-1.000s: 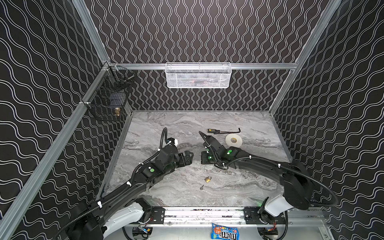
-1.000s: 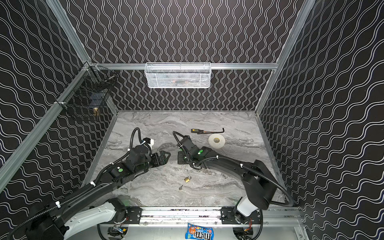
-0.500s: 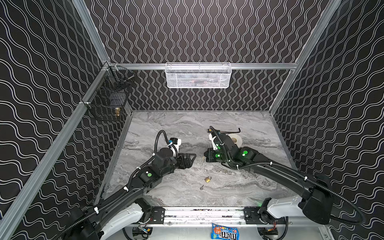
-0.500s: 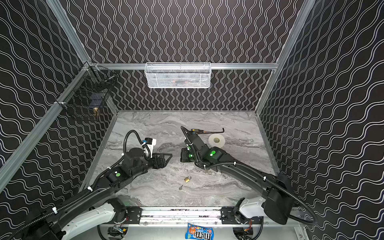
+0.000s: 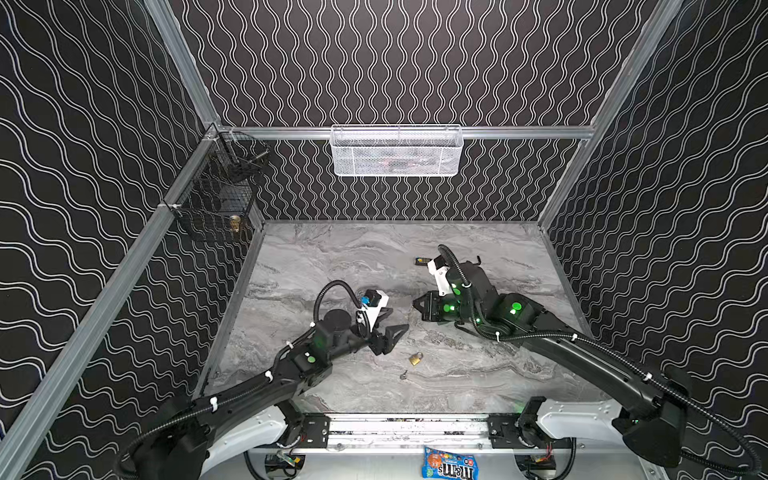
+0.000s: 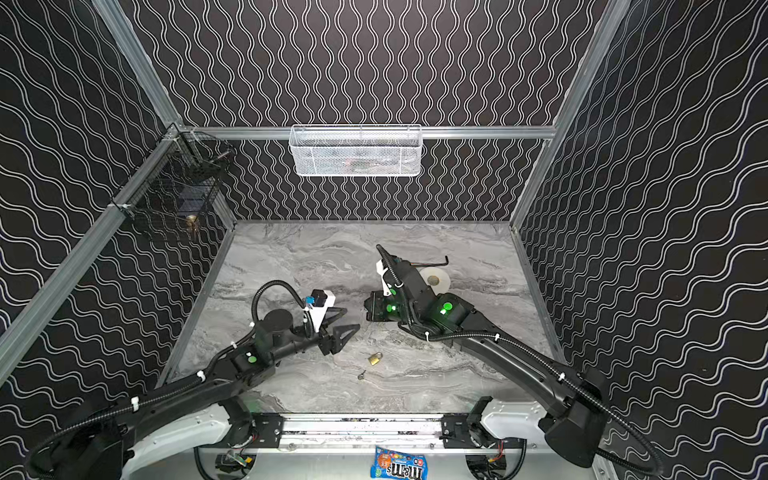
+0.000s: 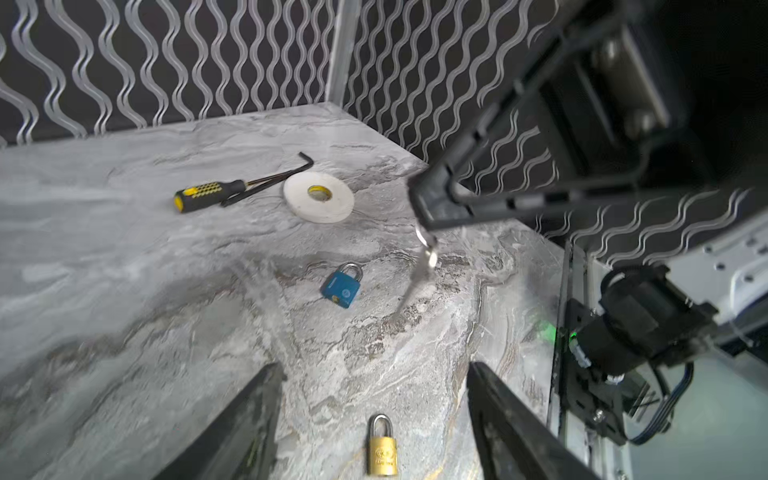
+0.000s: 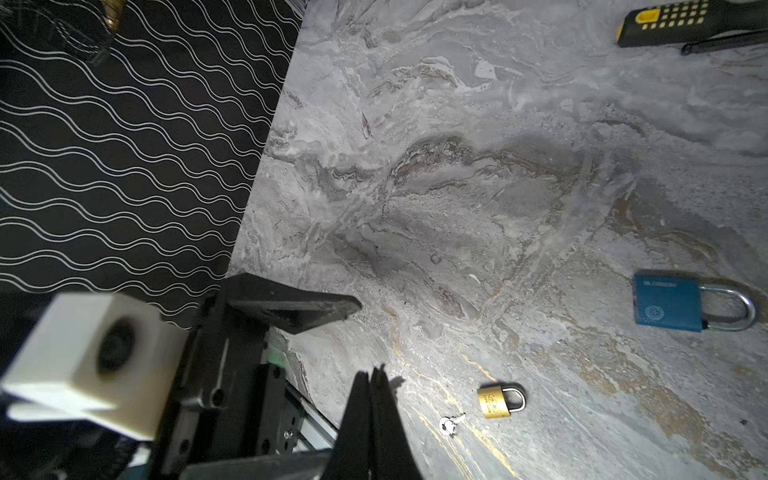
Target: Unlock with the key
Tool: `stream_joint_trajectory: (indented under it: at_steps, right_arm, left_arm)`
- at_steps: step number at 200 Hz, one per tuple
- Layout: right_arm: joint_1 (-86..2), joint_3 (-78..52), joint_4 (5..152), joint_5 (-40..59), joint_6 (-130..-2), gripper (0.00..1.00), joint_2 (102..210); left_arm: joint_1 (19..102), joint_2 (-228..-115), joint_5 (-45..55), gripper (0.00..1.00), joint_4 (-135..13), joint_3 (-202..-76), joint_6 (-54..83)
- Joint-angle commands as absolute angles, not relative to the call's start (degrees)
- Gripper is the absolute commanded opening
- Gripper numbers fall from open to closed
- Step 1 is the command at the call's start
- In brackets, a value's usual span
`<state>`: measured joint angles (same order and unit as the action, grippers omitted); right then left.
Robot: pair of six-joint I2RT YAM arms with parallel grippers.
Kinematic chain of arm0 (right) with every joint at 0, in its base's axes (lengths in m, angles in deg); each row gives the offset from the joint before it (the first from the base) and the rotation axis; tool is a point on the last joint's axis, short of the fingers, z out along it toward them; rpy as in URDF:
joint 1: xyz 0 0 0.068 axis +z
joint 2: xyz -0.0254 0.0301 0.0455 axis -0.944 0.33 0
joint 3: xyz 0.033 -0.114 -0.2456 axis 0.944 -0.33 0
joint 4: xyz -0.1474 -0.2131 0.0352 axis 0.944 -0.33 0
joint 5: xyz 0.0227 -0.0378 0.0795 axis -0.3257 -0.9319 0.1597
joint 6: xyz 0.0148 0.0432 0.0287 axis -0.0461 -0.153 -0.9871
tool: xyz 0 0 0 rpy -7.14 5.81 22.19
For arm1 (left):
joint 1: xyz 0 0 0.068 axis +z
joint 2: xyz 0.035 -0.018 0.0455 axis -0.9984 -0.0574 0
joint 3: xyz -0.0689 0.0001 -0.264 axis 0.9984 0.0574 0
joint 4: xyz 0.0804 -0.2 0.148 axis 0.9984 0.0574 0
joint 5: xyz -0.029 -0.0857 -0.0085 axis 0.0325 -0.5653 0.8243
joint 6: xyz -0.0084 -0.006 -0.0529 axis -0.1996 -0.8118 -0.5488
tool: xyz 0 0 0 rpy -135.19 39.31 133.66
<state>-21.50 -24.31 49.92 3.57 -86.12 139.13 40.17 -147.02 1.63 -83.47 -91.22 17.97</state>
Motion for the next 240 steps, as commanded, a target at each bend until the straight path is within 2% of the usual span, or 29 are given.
stream_joint_trajectory:
  at_steps: [1, 29, 49, 65, 180, 212, 230, 240]
  right_arm:
    - [-21.53, -23.44, 48.84, 5.37, -86.18, 0.00, 138.23]
    - [-21.59, -22.88, 48.84, 6.09, -86.18, 0.00, 137.56]
    - [-21.60, -23.23, 49.54, 7.43, -86.05, 0.00, 137.14]
    - [-21.60, -23.46, 49.57, 7.08, -86.28, 0.00, 136.73]
    - [-21.69, -25.29, 51.57, 7.34, -87.15, 0.00, 134.55]
    - [-22.00, -25.33, 51.30, 6.67, -86.99, 0.02, 134.34]
    - [-22.17, -25.23, 51.49, 6.59, -86.43, 0.13, 134.24]
    - [-22.36, -25.24, 51.57, 6.46, -85.80, 0.14, 134.24]
  left_arm:
    - [38.80, -149.35, 1.67, 0.68, -94.44, -91.35, 24.83]
    - [36.86, -152.45, 3.07, 0.62, -96.97, -93.21, 26.32]
    - [36.11, -154.65, 2.90, 0.52, -99.51, -93.62, 27.31]
    - [35.27, -155.61, 3.14, 0.49, -99.63, -94.34, 27.53]
    - [34.66, -156.70, 2.86, 0.00, -103.05, -93.67, 26.46]
    - [34.68, -156.44, 1.94, 0.00, -102.40, -93.76, 26.08]
    - [34.68, -156.30, 1.52, 0.00, -100.32, -94.48, 25.86]
    - [34.68, -156.11, 0.85, 0.00, -98.68, -95.16, 25.58]
